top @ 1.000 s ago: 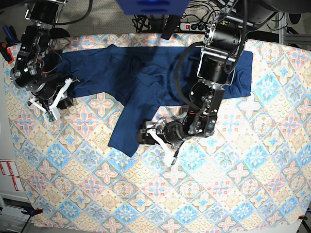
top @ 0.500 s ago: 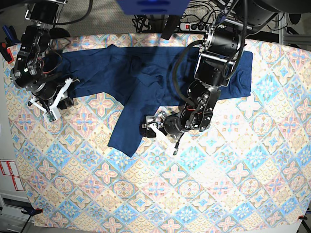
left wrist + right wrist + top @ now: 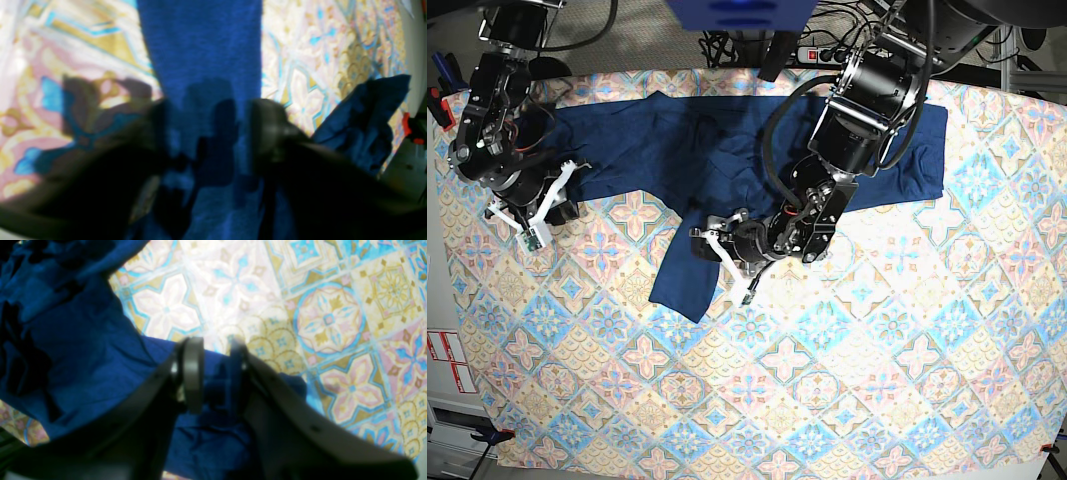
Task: Fold the T-shirt properly
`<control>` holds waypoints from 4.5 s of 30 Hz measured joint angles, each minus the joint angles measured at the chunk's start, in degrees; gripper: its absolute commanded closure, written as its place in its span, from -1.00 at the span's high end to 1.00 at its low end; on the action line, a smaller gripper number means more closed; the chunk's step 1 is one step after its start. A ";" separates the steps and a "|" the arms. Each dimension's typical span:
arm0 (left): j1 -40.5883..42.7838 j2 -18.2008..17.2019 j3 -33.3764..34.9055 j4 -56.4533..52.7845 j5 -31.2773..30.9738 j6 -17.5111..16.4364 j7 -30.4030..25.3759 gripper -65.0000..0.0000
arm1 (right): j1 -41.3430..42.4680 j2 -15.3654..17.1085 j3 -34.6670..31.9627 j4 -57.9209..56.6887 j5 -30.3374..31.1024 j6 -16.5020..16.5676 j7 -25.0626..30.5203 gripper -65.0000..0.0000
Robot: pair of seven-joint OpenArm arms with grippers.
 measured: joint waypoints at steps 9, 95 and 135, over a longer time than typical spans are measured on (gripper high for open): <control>2.08 -2.34 -0.39 3.48 0.00 0.72 -4.76 -1.00 | 0.07 0.00 -0.02 3.17 0.20 0.02 0.11 -0.59; 53.81 -5.42 -39.71 69.57 23.58 5.03 4.98 -0.01 | 0.33 1.18 -6.78 -5.01 -19.43 0.17 0.02 -0.57; 52.87 -5.40 -39.34 65.90 19.21 4.96 4.79 -0.02 | 17.75 23.52 -69.48 -11.06 -34.71 0.42 3.63 -0.41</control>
